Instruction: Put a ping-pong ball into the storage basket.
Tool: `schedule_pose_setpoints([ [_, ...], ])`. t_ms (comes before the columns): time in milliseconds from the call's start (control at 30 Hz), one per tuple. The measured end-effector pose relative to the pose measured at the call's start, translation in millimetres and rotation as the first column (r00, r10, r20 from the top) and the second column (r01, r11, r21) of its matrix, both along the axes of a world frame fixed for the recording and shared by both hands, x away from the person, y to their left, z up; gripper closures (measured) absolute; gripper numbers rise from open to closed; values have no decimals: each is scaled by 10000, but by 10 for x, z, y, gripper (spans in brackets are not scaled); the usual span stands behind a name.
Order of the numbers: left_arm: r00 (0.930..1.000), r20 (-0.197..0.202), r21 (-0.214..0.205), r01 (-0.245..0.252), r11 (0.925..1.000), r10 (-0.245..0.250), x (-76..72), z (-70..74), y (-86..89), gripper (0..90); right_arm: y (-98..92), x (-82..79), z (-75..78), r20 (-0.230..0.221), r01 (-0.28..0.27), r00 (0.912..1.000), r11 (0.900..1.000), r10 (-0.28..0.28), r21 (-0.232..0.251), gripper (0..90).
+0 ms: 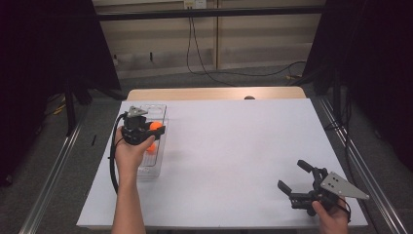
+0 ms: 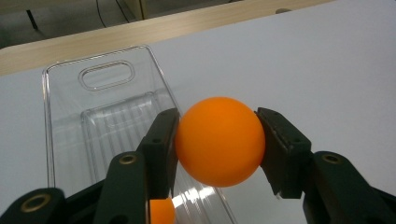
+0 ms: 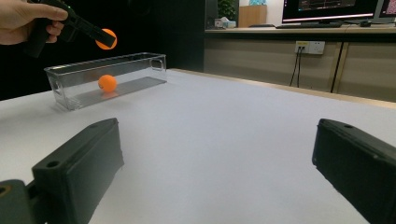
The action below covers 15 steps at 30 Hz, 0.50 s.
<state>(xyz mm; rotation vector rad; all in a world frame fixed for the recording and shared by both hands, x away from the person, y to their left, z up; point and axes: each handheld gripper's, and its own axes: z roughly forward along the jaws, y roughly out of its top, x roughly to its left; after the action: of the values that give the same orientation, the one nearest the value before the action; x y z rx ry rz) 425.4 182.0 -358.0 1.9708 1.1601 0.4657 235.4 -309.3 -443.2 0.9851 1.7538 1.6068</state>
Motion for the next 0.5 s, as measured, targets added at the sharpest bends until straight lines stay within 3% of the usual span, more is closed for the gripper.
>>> schedule_pose_setpoints([
  [500, 9998, -75, 116, -189, 9998, 190, 17, -47, 59, 510, 1, 2, -3, -24, 3, 10000, 10000, -3, 20, 12],
])
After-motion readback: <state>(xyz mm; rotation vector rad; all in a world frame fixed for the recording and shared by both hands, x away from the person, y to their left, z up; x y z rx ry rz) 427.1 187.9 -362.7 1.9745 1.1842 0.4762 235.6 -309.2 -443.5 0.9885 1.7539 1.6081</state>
